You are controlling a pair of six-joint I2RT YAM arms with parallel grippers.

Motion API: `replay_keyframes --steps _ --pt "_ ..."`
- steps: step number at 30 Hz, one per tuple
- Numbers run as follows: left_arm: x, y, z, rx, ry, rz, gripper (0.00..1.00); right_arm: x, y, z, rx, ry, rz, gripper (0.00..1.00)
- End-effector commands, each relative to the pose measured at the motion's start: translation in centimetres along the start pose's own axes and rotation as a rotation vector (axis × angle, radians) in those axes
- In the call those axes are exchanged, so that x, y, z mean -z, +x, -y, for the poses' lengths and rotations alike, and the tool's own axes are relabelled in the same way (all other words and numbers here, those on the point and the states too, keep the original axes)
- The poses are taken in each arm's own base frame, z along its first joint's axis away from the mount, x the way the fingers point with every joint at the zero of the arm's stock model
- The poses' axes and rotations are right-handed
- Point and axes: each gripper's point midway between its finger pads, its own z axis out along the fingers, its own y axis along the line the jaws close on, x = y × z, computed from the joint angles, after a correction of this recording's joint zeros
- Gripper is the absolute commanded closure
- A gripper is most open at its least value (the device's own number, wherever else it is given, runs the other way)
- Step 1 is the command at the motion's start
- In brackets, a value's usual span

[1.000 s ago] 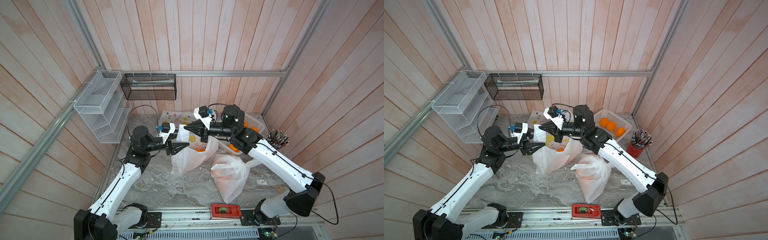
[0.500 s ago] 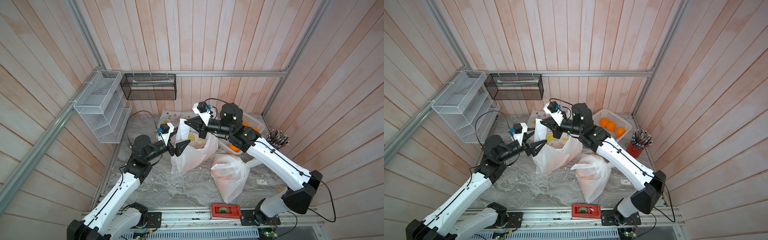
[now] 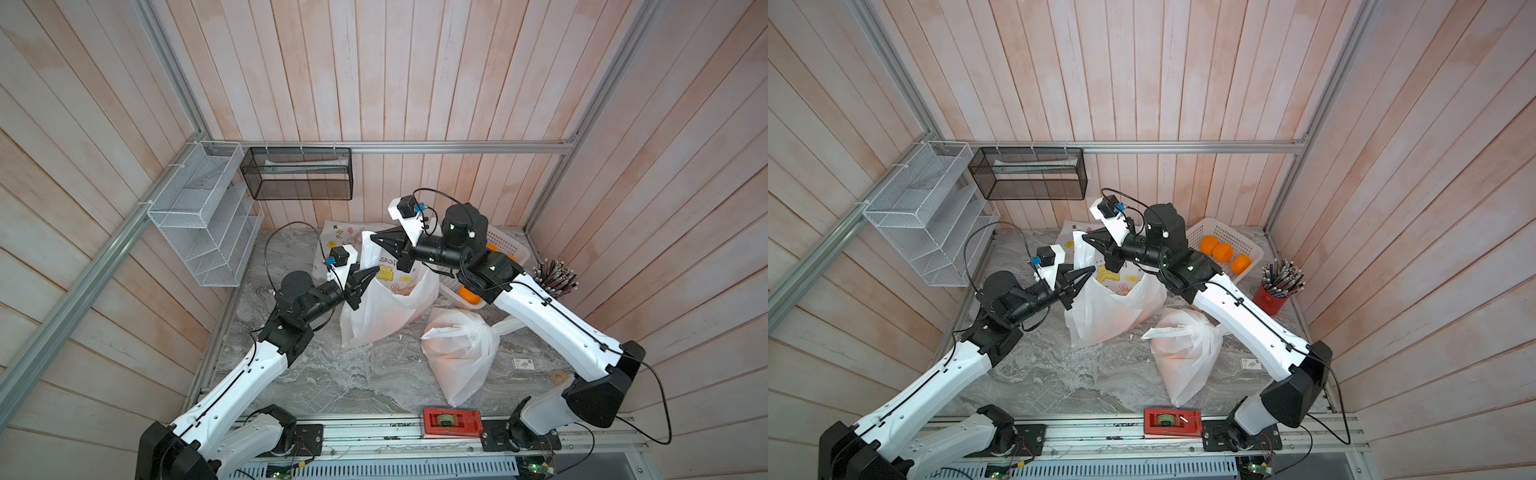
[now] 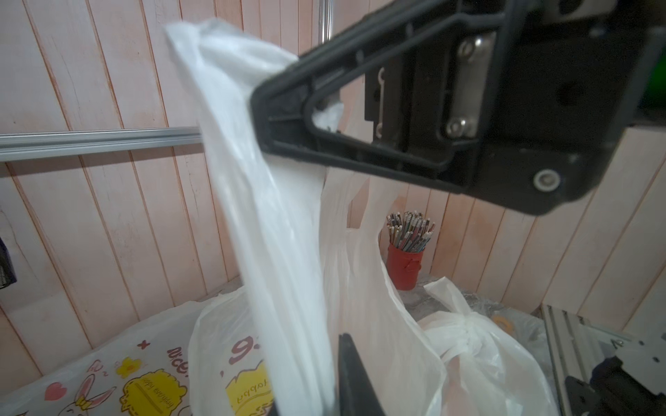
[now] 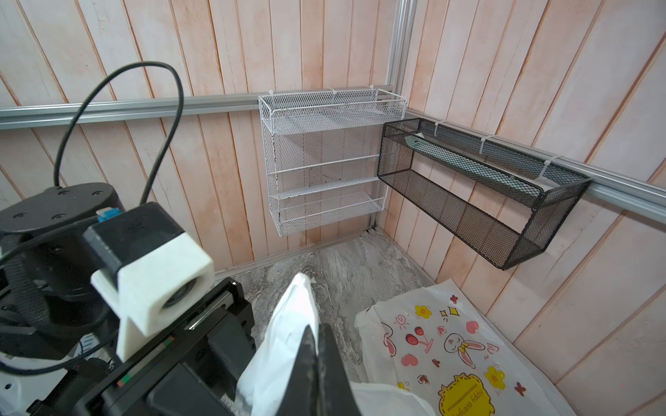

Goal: Place the oranges into plastic bags & tie knots
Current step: Adjust the plastic bag at the center of the board, then tie the plastic bag at the center of the board.

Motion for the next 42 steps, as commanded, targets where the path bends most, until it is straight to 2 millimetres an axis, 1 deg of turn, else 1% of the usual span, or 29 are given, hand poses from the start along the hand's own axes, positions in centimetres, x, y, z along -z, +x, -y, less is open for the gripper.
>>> replay_keyframes --steps 1,2,4,5,6,8,9,11,15,17,19,21,22,24,25,26,29,32,35,39,42 --pt "-0.1 0.7 0.0 0.004 -0.003 -0.007 0.94 0.7 -2.4 0.0 -0.006 0.003 0.057 1.0" --pt "-0.1 0.8 0.0 0.01 -0.003 -0.009 0.97 1.0 -2.7 -0.1 -0.007 0.001 0.061 1.0" --pt "-0.1 1.0 -0.2 0.021 -0.016 -0.01 1.0 1.5 -3.3 -0.3 0.002 -0.009 0.066 0.9" --pt "0.0 1.0 -0.4 0.022 -0.023 -0.009 1.0 1.8 -3.6 -0.5 0.006 -0.013 0.068 0.83" --pt "0.1 1.1 -0.6 0.028 -0.031 -0.009 1.0 2.3 -4.1 -0.5 0.014 -0.012 0.074 0.73" --pt "0.4 1.0 -1.1 0.053 -0.033 -0.002 1.0 3.3 -4.8 -0.7 0.028 -0.012 0.084 0.62" --pt "0.6 1.0 -1.5 0.073 -0.034 0.003 1.0 4.0 -5.3 -0.7 0.036 -0.008 0.09 0.54" --pt "1.1 0.9 -2.2 0.098 -0.03 0.013 1.0 5.5 -6.1 -0.7 0.06 0.005 0.106 0.42" --pt "1.6 1.1 -3.1 0.105 -0.031 0.011 1.0 9.2 -7.4 0.3 0.088 0.056 0.147 0.29" --pt "1.9 1.1 -3.7 0.114 -0.037 0.011 1.0 11.2 -7.5 1.5 0.086 0.099 0.164 0.24" --pt "2.2 1.0 -4.2 0.12 -0.041 0.013 1.0 13.3 -6.9 2.9 0.072 0.129 0.174 0.19" --pt "2.5 1.1 -4.6 0.122 -0.048 0.013 1.0 14.9 -5.8 4.3 0.055 0.152 0.172 0.14" --pt "2.5 1.1 -4.7 0.124 -0.049 0.013 1.0 15.6 -4.8 4.9 0.051 0.165 0.161 0.1" --pt "2.7 1.2 -5.0 0.132 -0.046 0.015 1.0 16.6 -2.9 6.2 0.048 0.189 0.133 0.05" --pt "2.8 1.2 -5.1 0.138 -0.043 0.017 1.0 17.1 -1.6 7.1 0.037 0.21 0.121 0.03" --pt "2.9 1.3 -5.2 0.144 -0.039 0.017 1.0 17.5 -0.7 7.6 0.035 0.217 0.116 0.02" --pt "3.0 1.4 -5.3 0.147 -0.035 0.015 1.0 18.4 2.6 9.1 0.027 0.21 0.121 0.02" --pt "3.0 1.6 -5.4 0.15 -0.035 0.011 1.0 17.8 5.7 10.3 0.027 0.199 0.101 0.02" --pt "3.0 1.7 -5.6 0.154 -0.034 0.009 1.0 16.8 8.1 11.4 0.026 0.179 0.077 0.02" --pt "3.1 1.8 -5.7 0.159 -0.031 0.007 1.0 15.4 9.8 12.5 0.036 0.136 0.063 0.02" --pt "3.1 1.8 -5.9 0.16 -0.033 0.006 1.0 13.9 10.6 12.5 0.054 0.087 0.047 0.02"
